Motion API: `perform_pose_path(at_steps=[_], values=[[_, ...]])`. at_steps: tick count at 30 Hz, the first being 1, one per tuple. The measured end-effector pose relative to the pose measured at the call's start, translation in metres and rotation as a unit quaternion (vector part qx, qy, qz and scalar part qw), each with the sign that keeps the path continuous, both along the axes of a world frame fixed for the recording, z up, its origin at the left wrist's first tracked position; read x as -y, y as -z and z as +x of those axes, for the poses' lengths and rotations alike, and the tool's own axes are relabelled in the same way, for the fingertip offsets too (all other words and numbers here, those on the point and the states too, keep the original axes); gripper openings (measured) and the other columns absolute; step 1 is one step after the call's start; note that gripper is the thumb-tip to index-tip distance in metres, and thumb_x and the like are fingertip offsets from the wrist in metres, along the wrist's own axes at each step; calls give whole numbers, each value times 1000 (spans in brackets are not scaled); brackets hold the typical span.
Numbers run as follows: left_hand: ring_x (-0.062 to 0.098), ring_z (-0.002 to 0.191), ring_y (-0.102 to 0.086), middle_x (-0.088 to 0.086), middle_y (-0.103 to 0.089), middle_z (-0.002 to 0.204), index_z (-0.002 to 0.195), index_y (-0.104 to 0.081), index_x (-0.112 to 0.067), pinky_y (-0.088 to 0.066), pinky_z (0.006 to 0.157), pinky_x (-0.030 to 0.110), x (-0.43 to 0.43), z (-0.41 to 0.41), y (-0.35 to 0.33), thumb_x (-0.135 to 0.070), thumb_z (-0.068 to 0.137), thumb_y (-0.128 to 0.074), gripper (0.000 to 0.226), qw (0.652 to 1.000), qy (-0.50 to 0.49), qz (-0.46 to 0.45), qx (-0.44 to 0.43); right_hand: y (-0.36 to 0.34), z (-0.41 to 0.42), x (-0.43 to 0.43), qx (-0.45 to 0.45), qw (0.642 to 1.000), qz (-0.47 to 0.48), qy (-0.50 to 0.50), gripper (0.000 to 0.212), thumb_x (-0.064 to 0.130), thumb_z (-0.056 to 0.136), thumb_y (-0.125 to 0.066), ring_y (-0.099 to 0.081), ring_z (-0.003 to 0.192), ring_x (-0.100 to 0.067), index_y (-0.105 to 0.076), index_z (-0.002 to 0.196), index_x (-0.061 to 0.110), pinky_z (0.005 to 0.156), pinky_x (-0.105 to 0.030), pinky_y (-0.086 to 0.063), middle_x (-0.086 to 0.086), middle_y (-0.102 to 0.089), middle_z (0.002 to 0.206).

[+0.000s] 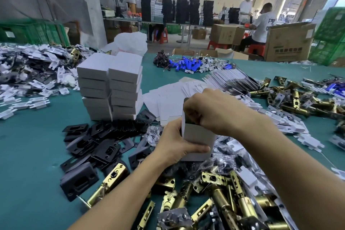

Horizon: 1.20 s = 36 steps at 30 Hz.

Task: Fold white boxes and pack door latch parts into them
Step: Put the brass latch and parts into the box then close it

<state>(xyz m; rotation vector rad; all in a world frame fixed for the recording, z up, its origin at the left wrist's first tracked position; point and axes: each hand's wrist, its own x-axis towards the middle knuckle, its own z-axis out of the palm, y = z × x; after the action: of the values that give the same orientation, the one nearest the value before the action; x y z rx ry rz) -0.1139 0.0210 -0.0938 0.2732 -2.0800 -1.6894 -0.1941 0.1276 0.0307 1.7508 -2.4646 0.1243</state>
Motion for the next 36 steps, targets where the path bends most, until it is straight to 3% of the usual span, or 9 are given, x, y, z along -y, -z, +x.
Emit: perform_pose_path(at_steps=[7, 10, 15, 21, 24, 28, 31, 33, 36], values=[[17, 90, -72, -4, -76, 92, 93, -69, -26, -60, 80, 39, 1, -1, 6, -28, 46, -96, 54, 1000, -13, 7, -3, -4, -12, -9, 114, 991, -72, 12, 30, -9, 71, -58, -62, 76, -18, -53, 62, 19, 69, -41, -54, 3, -67, 73], [17, 92, -71, -3, -76, 93, 97, -69, -23, -60, 83, 39, 2, -2, 8, -24, 49, -96, 56, 1000, -13, 6, 2, -6, -12, -7, 99, 990, -103, 17, 32, -8, 71, -59, -62, 76, -20, -49, 59, 21, 66, -39, -54, 4, -66, 75], [26, 97, -71, 4, -75, 98, 103, -67, -18, -58, 87, 51, 1, 0, 8, -25, 49, -95, 61, 1000, -14, 25, 2, 1, -3, -1, 40, 999, -29, 17, 26, -7, 69, -51, -59, 82, -28, -53, 65, 19, 68, -41, -52, -3, -64, 79], [28, 97, -71, 4, -76, 99, 105, -67, -17, -57, 89, 55, 2, 0, 10, -18, 51, -95, 61, 999, -14, 33, 4, -2, -7, 1, 84, 996, -24, 28, 26, -10, 70, -53, -63, 78, -25, -58, 67, 15, 68, -45, -56, -3, -65, 75], [26, 99, -71, 3, -76, 100, 106, -67, -17, -57, 91, 53, 3, 0, 11, -11, 55, -96, 60, 999, -12, 43, 6, -1, -9, -7, 127, 985, -116, 12, 32, -17, 71, -53, -66, 77, -26, -58, 67, 15, 67, -47, -56, -6, -68, 77], [22, 100, -71, 1, -76, 102, 109, -67, -20, -59, 90, 45, 4, -2, 13, -6, 58, -97, 60, 999, -15, 44, -1, 16, -19, -31, 208, 923, -318, 50, 23, -11, 81, -63, -70, 75, -18, -61, 77, 11, 65, -33, -58, -3, -70, 79], [19, 98, -72, -1, -77, 101, 111, -67, -22, -61, 86, 41, 8, -3, 13, -12, 57, -98, 63, 997, -46, 53, -16, 40, -27, -46, 149, 899, -387, 145, 15, -5, 83, -63, -63, 82, -19, -60, 88, 8, 74, -37, -55, -4, -65, 85], [17, 95, -72, -2, -76, 99, 109, -66, -23, -61, 81, 37, 10, -3, 14, -13, 56, -99, 64, 995, -70, 64, -28, 51, -34, -53, 129, 905, -359, 189, 16, -1, 85, -64, -60, 81, -17, -60, 95, 11, 74, -32, -52, -6, -64, 90], [17, 93, -72, -3, -76, 97, 105, -66, -25, -62, 79, 37, 12, -4, 15, -15, 53, -100, 63, 993, -90, 66, -29, 66, -39, -54, 151, 948, -135, 244, 23, 19, 89, -68, -61, 88, -15, -63, 111, 16, 81, -35, -54, -5, -67, 104]])
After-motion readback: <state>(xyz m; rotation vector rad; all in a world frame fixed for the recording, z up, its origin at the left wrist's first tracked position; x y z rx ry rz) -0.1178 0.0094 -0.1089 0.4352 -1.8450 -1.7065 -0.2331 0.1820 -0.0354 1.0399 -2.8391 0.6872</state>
